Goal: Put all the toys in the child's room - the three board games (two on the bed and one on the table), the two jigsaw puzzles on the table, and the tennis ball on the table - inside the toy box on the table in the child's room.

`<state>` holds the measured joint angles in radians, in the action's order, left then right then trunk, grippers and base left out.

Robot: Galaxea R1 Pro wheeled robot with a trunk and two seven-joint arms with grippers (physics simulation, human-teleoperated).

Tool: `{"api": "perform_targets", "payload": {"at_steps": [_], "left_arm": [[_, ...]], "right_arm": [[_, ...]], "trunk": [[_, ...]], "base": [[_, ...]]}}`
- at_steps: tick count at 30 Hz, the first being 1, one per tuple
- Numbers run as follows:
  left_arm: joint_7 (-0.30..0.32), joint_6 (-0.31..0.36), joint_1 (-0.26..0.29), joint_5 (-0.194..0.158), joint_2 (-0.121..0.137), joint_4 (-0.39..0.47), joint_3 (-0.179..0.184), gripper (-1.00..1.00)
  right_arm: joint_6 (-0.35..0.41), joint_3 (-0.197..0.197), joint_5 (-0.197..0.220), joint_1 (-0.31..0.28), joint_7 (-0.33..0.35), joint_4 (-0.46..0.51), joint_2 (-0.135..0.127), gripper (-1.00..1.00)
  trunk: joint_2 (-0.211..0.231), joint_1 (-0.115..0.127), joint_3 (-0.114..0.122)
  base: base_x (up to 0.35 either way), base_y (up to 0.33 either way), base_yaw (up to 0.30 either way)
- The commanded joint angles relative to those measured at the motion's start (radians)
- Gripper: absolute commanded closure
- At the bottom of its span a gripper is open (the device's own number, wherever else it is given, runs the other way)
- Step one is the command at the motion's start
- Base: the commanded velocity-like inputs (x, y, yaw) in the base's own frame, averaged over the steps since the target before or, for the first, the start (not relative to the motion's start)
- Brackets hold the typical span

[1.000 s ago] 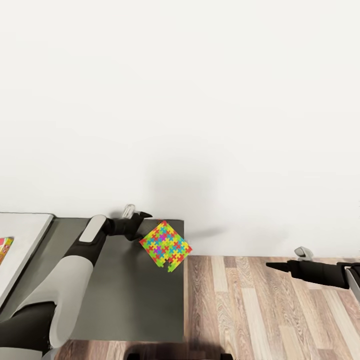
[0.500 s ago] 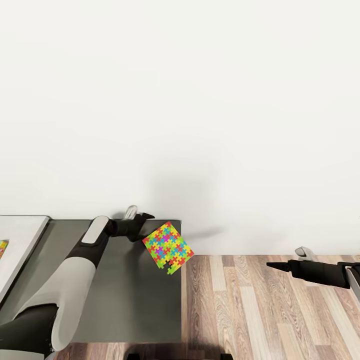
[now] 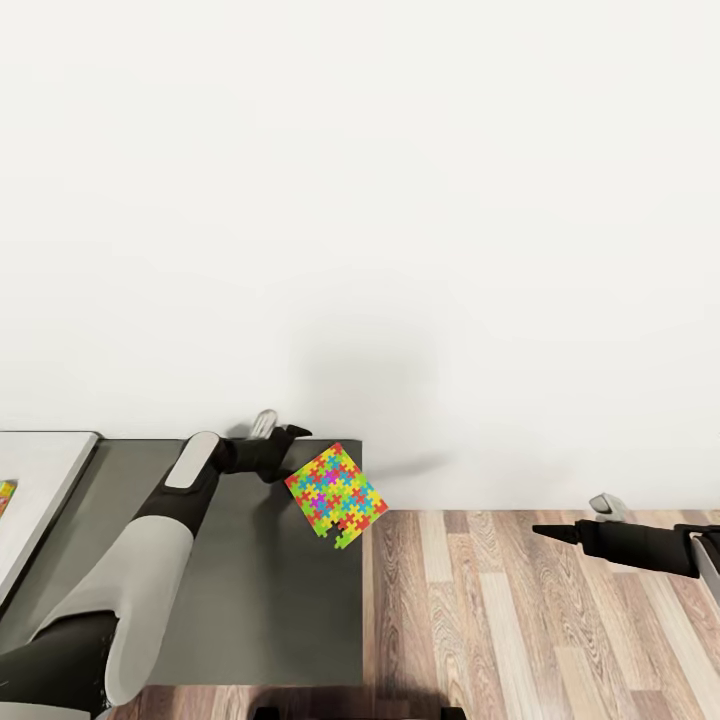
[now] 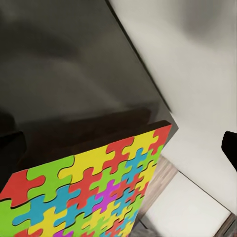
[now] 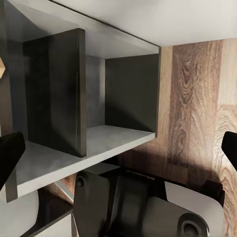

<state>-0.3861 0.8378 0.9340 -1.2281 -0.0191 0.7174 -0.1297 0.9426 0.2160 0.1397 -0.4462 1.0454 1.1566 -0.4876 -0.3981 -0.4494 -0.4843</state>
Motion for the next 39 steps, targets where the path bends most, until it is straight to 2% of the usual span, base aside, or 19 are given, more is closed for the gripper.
{"api": "perform_targets", "payload": {"at_steps": [1,7,11,14,15,20,21,23,26,29,32,35,39], "left_arm": [[-0.004,-0.003,0.018,-0.027,-0.002,0.021,-0.006,-1.0],[-0.004,-0.002,0.014,-0.027,0.009,0.025,-0.01,-1.0],[-0.004,-0.002,0.012,-0.026,0.028,0.034,-0.011,-1.0],[-0.005,-0.003,0.002,-0.022,0.061,0.07,-0.012,-1.0],[-0.005,-0.003,0.002,-0.022,0.061,0.07,-0.012,-1.0],[-0.005,-0.003,-0.035,-0.024,0.123,0.163,-0.014,-1.0],[-0.005,-0.003,-0.035,-0.024,0.123,0.163,-0.014,-1.0],[-0.006,-0.003,-0.051,-0.025,0.141,0.194,-0.015,-1.0],[-0.006,-0.003,-0.059,-0.025,0.147,0.211,-0.014,-1.0],[-0.007,-0.003,-0.087,-0.023,0.153,0.284,-0.009,-1.0],[-0.007,-0.003,-0.099,-0.021,0.153,0.315,-0.007,-1.0],[-0.008,-0.003,-0.139,-0.019,0.139,0.415,0.009,-1.0],[-0.008,-0.003,-0.162,-0.017,0.125,0.48,0.029,-1.0]], "right_arm": [[0.005,0.0,0.003,-0.001,0.001,0.0,0.0,-1.0],[0.005,0.001,0.003,0.0,0.002,0.0,-0.001,-1.0],[0.005,0.001,0.003,0.0,0.003,0.0,-0.002,-1.0],[0.002,0.0,0.006,0.0,0.005,0.0,-0.003,-1.0],[0.002,0.0,0.006,0.0,0.005,0.0,-0.003,-1.0],[-0.001,0.001,0.01,-0.001,0.026,-0.001,-0.006,-1.0],[-0.001,0.001,0.01,-0.001,0.026,-0.001,-0.006,-1.0],[-0.002,0.0,0.007,-0.006,0.047,-0.005,-0.007,-1.0],[-0.003,0.0,0.006,-0.008,0.055,-0.008,-0.006,-1.0],[-0.002,0.0,0.004,-0.019,0.061,-0.031,-0.001,-1.0],[-0.002,0.0,0.005,-0.026,0.057,-0.049,0.002,-1.0],[-0.003,-0.001,0.008,-0.065,0.041,-0.127,0.01,-1.0],[-0.005,-0.002,0.009,-0.099,0.035,-0.185,0.02,-1.0]], "trunk": [[-0.002,-0.001,-0.001],[-0.002,-0.001,-0.001],[-0.002,-0.001,-0.001],[-0.002,-0.001,-0.001],[-0.002,-0.001,-0.001],[-0.002,-0.001,-0.001],[-0.002,-0.001,-0.001],[-0.002,-0.001,-0.001],[-0.002,-0.001,-0.001],[-0.002,-0.001,-0.001],[-0.002,-0.001,-0.001],[-0.002,-0.001,-0.001],[-0.002,-0.001,-0.001]], "base": [[0.0,0.0,-0.001],[0.0,0.0,0.0],[0.0,0.0,0.0],[0.0,0.0,0.0],[0.0,0.0,0.0],[0.0,0.0,0.0],[0.0,0.0,0.0],[0.0,0.0,0.0],[0.0,0.0,0.0],[0.0,0.0,0.0],[0.0,0.0,0.0],[0.0,0.0,0.0],[0.0,0.0,0.0]]}}
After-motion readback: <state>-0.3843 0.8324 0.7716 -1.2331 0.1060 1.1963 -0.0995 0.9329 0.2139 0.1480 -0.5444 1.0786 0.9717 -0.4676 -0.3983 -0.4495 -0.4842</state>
